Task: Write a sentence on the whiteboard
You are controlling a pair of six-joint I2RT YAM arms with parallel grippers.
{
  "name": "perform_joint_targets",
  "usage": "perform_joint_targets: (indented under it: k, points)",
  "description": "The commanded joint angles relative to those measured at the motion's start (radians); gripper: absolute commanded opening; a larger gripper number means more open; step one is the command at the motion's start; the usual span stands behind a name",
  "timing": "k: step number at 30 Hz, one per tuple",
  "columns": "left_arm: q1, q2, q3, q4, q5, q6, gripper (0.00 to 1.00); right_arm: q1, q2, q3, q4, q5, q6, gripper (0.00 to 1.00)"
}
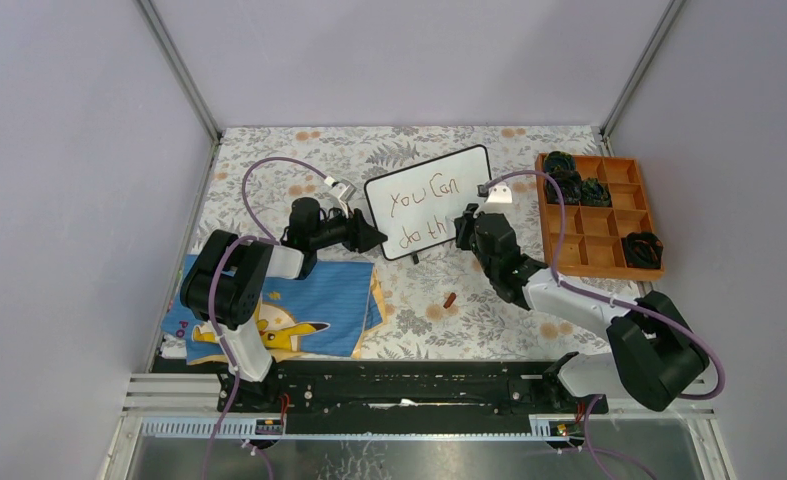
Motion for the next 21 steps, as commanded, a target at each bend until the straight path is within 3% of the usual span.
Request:
perform_joint_targets:
  k: [1, 21]
  points:
    - [-0.004, -0.011, -0.010, 0.035, -0.016, 0.017, 0.55, -0.006, 0.012, 0.054, 0.068, 0.043, 0.005, 0.00]
    - [-0.005, -0.014, -0.008, 0.031, -0.020, 0.020, 0.55, -0.007, 0.011, 0.031, 0.055, 0.050, 0.006, 0.00]
